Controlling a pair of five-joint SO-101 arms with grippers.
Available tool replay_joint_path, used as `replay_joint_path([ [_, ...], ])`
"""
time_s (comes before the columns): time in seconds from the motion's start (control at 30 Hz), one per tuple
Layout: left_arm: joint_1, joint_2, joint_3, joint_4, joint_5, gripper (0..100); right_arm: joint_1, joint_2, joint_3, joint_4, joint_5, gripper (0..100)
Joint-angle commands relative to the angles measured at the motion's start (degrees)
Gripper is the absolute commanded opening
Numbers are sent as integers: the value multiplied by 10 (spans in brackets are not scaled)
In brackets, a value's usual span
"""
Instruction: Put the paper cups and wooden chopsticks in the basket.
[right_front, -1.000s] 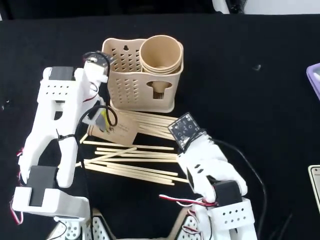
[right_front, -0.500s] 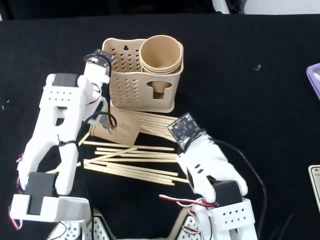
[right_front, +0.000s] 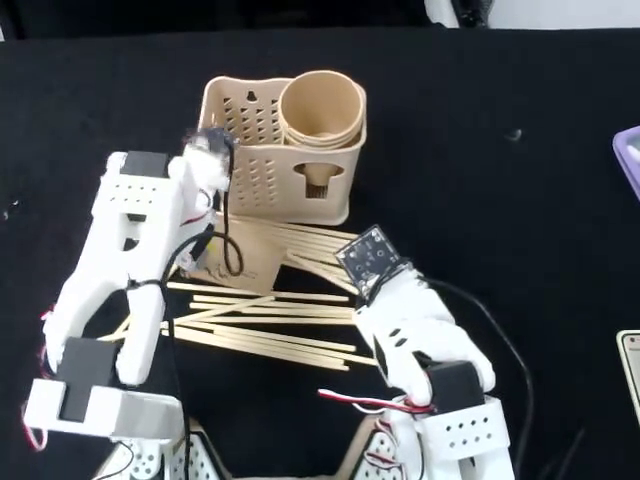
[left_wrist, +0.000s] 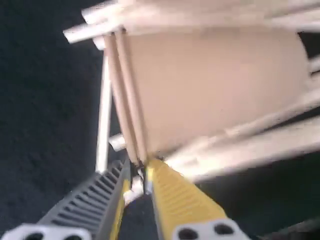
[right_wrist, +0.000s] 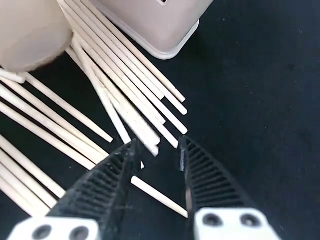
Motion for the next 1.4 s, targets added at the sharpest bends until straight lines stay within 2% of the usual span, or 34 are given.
replay_joint_path([
  [0.0, 7, -69, -9, 40, -11, 36, 11, -7, -3, -15, -2, 138],
  [0.23, 0, -215, -3, 58, -18, 40, 11, -7, -3, -15, -4, 138],
  [0.43, -7, -226, 8, 47, -16, 62, 11, -7, -2, -14, -5, 138],
  [0.6, -82, -189, 88, -86, -13, 216, 11, -7, -2, -14, -5, 138],
  [0.7, -124, -184, 110, -151, 10, 201, 11, -7, -2, -14, -5, 138],
  [0.8, -137, -180, 120, -182, 18, 163, 11, -7, -2, -14, -5, 138],
  [0.93, -111, -181, 154, -226, 19, 151, 11, -7, -2, -14, -5, 138],
  [1.07, -87, -175, 175, -255, 59, 150, 11, -7, -2, -14, -6, 138],
  [1.2, -37, -183, 213, -253, 78, 149, 11, -7, -1, -14, -6, 138],
  [1.37, 22, -233, 218, -200, 112, 149, 11, -7, -1, -14, -7, 137],
])
